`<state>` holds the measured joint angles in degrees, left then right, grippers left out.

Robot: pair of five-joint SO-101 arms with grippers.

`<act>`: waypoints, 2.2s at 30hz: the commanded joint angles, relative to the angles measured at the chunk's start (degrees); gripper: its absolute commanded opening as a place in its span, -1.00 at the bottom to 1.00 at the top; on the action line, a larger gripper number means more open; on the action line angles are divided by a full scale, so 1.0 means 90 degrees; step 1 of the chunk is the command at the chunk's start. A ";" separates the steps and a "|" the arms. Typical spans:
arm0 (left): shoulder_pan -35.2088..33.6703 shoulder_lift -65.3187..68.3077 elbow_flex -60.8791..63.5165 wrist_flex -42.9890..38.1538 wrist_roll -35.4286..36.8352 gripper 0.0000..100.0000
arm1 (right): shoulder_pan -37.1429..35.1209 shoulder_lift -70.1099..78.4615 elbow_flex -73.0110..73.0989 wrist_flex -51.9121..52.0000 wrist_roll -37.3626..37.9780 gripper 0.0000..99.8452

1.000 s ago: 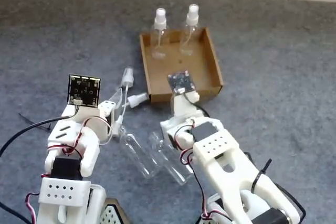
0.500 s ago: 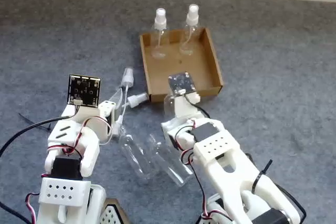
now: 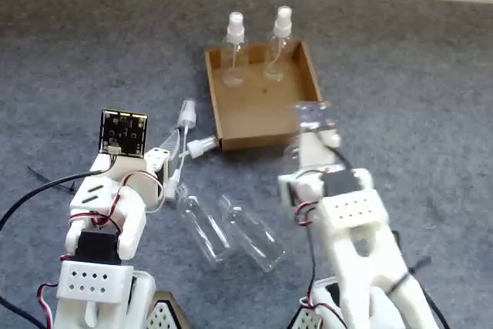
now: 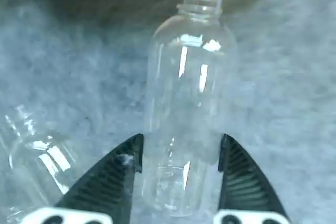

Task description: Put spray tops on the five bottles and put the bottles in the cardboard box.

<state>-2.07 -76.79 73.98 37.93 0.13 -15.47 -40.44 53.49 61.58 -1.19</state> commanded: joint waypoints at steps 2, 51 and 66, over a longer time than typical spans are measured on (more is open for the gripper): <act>-0.0093 0.0073 -0.0034 -0.0166 -0.0020 -0.61 | 0.1636 -0.1353 -0.1021 0.1275 0.1221 -0.75; -0.0083 0.0073 -0.0005 -0.0166 -0.0010 -0.61 | 0.4274 0.3668 -0.3687 0.1109 0.3204 -0.49; -0.0083 0.0073 -0.0005 -0.0156 -0.0010 -0.61 | 0.4469 0.6002 -0.5211 0.1695 0.3614 -0.49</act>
<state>-2.07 -76.79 74.07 37.93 0.13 23.47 12.31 9.71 76.00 30.29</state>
